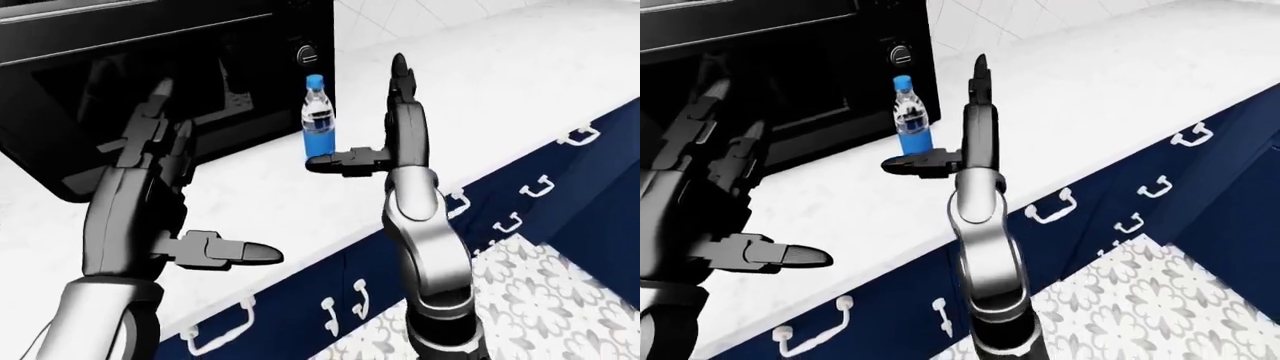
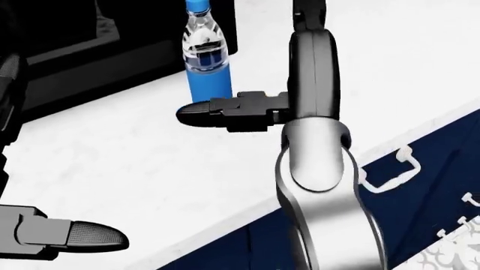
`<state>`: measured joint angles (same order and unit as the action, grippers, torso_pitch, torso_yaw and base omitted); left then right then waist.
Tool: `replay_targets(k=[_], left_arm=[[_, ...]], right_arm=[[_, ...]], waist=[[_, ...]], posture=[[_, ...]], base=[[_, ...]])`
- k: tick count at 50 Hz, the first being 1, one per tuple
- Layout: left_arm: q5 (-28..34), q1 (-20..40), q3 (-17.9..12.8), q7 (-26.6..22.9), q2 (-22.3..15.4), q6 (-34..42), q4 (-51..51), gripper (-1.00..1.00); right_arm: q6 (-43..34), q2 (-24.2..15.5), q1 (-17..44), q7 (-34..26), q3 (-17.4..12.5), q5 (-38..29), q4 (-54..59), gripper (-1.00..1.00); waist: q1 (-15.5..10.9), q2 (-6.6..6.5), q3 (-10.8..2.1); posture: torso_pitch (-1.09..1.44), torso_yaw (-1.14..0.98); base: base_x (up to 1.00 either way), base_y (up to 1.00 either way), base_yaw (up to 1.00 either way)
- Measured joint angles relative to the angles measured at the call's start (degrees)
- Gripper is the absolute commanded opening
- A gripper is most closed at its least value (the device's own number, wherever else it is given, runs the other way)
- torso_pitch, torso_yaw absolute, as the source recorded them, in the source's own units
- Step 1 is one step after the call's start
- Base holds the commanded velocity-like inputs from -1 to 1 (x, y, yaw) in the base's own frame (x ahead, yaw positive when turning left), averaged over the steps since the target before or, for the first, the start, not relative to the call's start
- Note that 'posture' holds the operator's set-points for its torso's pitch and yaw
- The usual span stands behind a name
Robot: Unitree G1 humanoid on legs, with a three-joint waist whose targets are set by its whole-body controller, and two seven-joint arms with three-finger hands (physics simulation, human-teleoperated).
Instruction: Move the drinks to the dining counter.
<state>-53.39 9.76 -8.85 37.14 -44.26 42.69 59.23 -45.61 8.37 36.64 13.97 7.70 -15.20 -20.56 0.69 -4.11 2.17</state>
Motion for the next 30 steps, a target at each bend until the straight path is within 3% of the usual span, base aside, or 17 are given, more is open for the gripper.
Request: replay_targets(k=[4, 12, 30], left_arm=[[0.7, -0.3, -0.5, -1.1, 0.6, 0.1, 0.2, 1.0], [0.3, -0.2, -1.1, -1.2, 0.4, 0.4, 0.0, 1.0], [-1.2, -0.5, -2.4, -1.3, -0.1, 0.2, 0.2, 1.0]], right_arm=[[3.1, 2.2, 0.1, 0.5, 1.5, -1.6, 5.6, 1.0], [6.8, 3.1, 1.8, 1.7, -0.2, -3.0, 9.0, 1.0], [11.0, 4.7, 5.6, 3.7, -0.2, -1.9, 18.0, 1.0]], waist=[[-0.6, -0.3, 0.27], [-0.5, -0.45, -0.18], [-0.3, -0.88, -0.26]], posture=[[0.0, 0.0], [0.0, 0.0], [0.0, 0.0]], base=[[0.0, 0.0, 0.0], [0.0, 0.0, 0.0], [0.0, 0.0, 0.0]])
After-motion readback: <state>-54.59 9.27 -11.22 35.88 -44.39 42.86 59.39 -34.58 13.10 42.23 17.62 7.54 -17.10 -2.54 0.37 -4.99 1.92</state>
